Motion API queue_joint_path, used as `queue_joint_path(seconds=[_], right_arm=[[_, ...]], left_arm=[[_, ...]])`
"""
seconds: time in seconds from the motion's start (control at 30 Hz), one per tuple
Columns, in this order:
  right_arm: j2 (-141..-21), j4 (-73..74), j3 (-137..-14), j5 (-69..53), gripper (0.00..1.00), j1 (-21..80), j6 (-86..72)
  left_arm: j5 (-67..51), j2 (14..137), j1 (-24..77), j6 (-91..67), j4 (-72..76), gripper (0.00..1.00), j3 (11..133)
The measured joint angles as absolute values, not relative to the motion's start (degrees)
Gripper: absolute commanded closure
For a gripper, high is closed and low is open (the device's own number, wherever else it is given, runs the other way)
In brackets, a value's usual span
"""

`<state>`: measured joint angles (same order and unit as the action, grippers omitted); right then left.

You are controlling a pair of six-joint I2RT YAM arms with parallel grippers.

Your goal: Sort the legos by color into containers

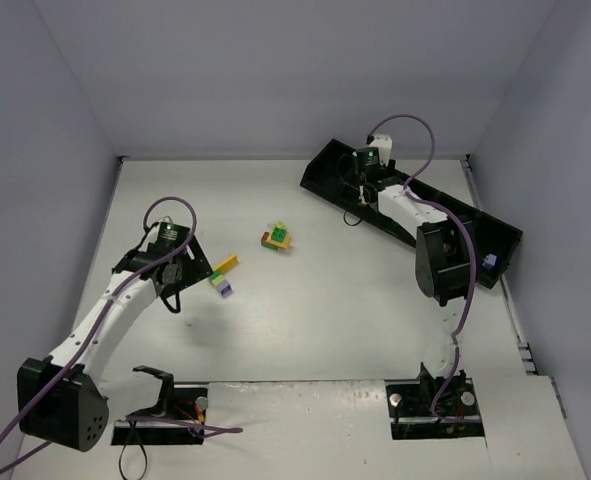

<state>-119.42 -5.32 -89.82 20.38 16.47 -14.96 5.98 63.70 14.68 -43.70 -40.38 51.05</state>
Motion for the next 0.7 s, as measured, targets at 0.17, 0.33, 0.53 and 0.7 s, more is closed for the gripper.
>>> queue_joint_path(seconds=[0.17, 0.33, 0.53, 0.7], right_arm=[[-118.91, -5.04, -90.0, 18.85, 0.36, 16.6, -14.48], [-114.21, -4.78, -87.5, 17.41, 0.36, 17.06, -13.78], [-104.33, -4.84, -82.21, 15.81, 0.36, 18.06, -13.54], [-97.73, -5.04, -76.64, 14.0, 0.36, 18.65, -13.72]], left_arm=[[6.13, 67.53, 15.03, -47.59, -38.37, 0.27, 50.74], [6.81, 70.26, 16.32, -50.15, -35.57, 0.27, 50.61], [8.43, 76.23, 19.31, -52.25, -32.62, 0.27, 50.63], [9.1, 81.14, 20.08, -53.36, -30.94, 0.29, 50.63]])
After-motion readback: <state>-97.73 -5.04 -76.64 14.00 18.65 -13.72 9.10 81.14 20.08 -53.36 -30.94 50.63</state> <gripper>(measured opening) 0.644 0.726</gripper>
